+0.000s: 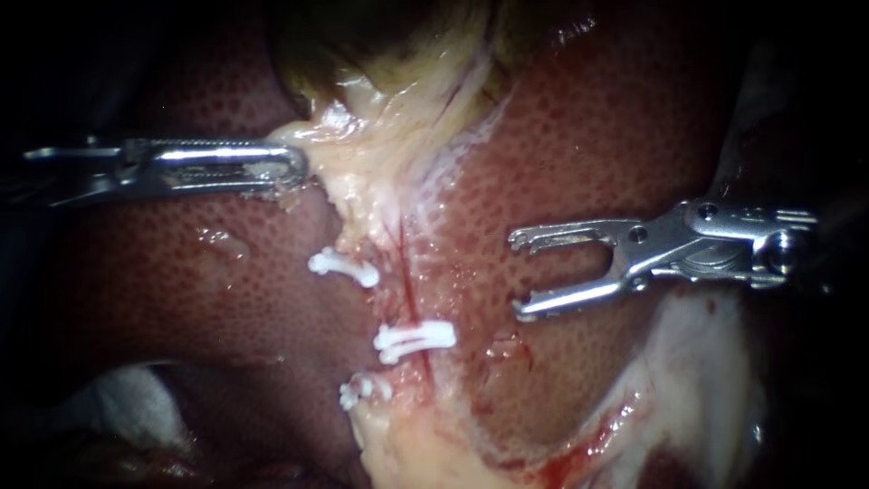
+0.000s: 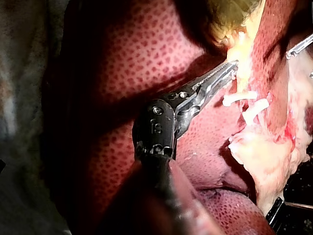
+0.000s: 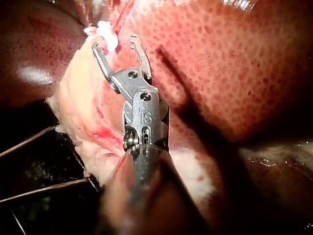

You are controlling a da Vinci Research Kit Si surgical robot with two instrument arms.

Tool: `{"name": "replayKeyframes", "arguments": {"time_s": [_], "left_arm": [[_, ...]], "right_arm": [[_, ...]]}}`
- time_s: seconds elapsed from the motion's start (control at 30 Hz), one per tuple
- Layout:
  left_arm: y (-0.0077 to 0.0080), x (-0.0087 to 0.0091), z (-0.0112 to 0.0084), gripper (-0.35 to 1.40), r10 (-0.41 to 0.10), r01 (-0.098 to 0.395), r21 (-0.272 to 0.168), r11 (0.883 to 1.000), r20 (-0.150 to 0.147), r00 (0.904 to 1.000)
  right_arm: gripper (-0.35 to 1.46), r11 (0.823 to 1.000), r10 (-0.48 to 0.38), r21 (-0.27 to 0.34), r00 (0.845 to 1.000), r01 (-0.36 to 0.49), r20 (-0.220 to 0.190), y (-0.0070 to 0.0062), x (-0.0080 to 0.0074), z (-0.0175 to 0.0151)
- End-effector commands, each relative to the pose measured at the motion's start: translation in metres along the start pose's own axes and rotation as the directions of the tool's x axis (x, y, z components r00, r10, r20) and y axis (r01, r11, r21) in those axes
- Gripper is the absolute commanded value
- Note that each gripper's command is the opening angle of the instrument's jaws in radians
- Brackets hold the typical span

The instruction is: Going back second clip right tube

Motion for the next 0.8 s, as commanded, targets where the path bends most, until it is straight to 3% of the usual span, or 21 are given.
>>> {"name": "replayKeyframes", "arguments": {"time_s": [0.03,0.23,0.37,0.8], "left_arm": [[-0.0001,-0.0003,0.0006,-0.35,0.001,-0.001,0.003,1.0,0.007,1.0],[-0.0009,-0.0015,0.0043,-0.35,0.01,-0.01,-0.004,1.0,0.031,0.9995],[-0.0012,-0.0021,0.0057,-0.35,0.01,-0.009,-0.01,1.0,0.043,0.999],[-0.0012,-0.0022,0.0062,-0.35,0.011,-0.01,-0.011,1.0,0.046,0.9989]], "right_arm": [[0.49,1.0,-0.005,0.0,1.0,0.005,0.001,0.0,-0.0001,0.0],[0.49,1.0,-0.013,-0.001,1.0,0.013,0.001,-0.0002,-0.0002,0.0001],[0.5,1.0,-0.019,0.0,1.0,0.019,0.002,-0.0003,-0.0003,-0.0001],[0.5,1.0,-0.019,0.0,1.0,0.019,0.002,-0.0004,-0.0003,-0.0001]]}}
